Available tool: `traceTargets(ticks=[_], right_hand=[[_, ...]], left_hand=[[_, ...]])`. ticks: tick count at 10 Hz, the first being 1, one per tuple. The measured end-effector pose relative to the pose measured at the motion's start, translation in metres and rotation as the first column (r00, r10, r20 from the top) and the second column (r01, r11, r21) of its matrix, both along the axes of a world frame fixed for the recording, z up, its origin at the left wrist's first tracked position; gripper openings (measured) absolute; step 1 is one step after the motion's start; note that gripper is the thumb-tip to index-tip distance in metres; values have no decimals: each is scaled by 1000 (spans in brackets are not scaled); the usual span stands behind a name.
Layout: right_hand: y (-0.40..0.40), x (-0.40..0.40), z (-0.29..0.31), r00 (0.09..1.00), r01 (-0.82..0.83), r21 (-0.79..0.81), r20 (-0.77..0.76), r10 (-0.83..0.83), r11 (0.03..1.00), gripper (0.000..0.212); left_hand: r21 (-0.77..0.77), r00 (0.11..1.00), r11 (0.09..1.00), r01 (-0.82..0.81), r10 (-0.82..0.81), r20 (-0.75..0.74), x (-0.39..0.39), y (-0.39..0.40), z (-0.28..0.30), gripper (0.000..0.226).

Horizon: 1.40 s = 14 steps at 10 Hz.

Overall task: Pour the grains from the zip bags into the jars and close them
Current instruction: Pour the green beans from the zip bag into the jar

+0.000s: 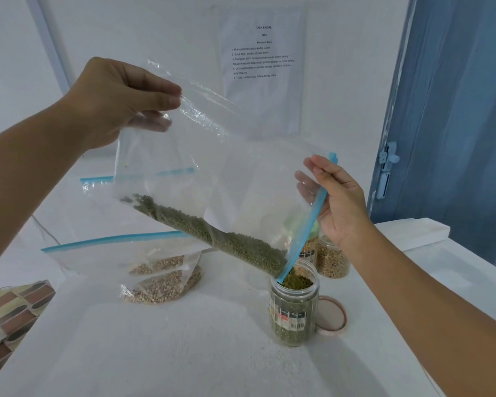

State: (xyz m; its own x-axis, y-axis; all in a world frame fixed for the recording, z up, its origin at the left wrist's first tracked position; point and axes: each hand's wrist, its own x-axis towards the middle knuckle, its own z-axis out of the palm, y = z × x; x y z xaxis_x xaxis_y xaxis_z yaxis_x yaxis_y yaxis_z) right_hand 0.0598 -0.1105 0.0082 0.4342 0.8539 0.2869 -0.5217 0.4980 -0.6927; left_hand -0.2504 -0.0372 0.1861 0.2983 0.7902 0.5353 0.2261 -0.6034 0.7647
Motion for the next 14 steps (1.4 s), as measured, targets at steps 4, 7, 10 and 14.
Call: traceTargets(ticks=[4,7,10,14], right_hand=[[0,1,0,1000,2,-1,-1,-2,1000,19],[0,2,-2,1000,0,-3,-1,0,1000,19],[-2,2,1,1000,-1,-5,-2,1,1000,19],[-4,0,3,1000,3,-7,1,-3,1000,19]], left_hand=[[5,1000,1000,1,-1,10,0,2,-2,32],[7,1000,1000,7,-7,7,1,2,-1,28],[1,1000,1000,11,-11,7,1,2,0,31],[1,1000,1000,10,-10,20,-2,2,0,35]])
